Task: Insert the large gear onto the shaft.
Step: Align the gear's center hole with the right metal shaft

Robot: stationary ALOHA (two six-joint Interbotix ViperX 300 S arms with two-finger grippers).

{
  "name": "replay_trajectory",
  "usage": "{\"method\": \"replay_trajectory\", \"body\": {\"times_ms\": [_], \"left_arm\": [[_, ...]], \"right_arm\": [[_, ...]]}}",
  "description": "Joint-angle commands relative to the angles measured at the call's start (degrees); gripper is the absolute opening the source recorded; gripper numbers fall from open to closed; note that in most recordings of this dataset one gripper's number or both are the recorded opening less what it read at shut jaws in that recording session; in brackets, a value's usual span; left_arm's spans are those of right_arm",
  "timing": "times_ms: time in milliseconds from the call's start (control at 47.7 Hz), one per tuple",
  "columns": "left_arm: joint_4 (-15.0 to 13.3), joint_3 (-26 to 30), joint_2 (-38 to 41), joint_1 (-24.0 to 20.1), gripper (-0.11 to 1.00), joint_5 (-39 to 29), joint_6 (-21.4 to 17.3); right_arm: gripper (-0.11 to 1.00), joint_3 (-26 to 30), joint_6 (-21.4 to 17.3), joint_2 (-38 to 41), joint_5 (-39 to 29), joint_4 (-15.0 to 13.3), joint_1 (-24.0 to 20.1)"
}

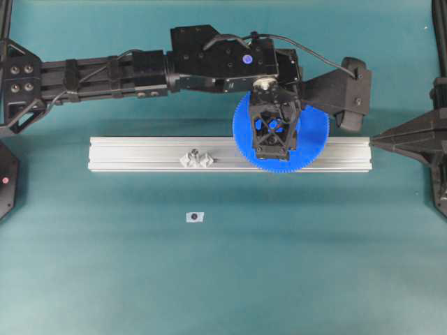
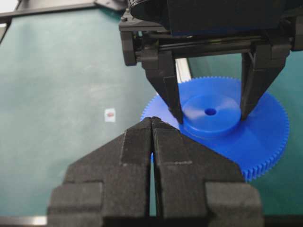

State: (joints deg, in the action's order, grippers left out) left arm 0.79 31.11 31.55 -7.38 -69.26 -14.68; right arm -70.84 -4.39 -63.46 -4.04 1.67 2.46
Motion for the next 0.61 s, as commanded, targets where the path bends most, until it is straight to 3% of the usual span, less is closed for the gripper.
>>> {"method": "replay_trajectory", "body": {"times_ms": [0, 587], "left_arm": [[-0.09, 1.14, -1.49, 0.18, 0.76, 0.44, 0.09], [-0.09, -4.39, -0.53, 0.97, 0.76, 3.52, 1.93]], "right_arm": [[0.0, 0.62, -0.44, 0.35, 0.26, 0.0, 0.18], [0.0, 0.35, -0.44, 0.18, 0.26, 0.0, 0.18]]}}
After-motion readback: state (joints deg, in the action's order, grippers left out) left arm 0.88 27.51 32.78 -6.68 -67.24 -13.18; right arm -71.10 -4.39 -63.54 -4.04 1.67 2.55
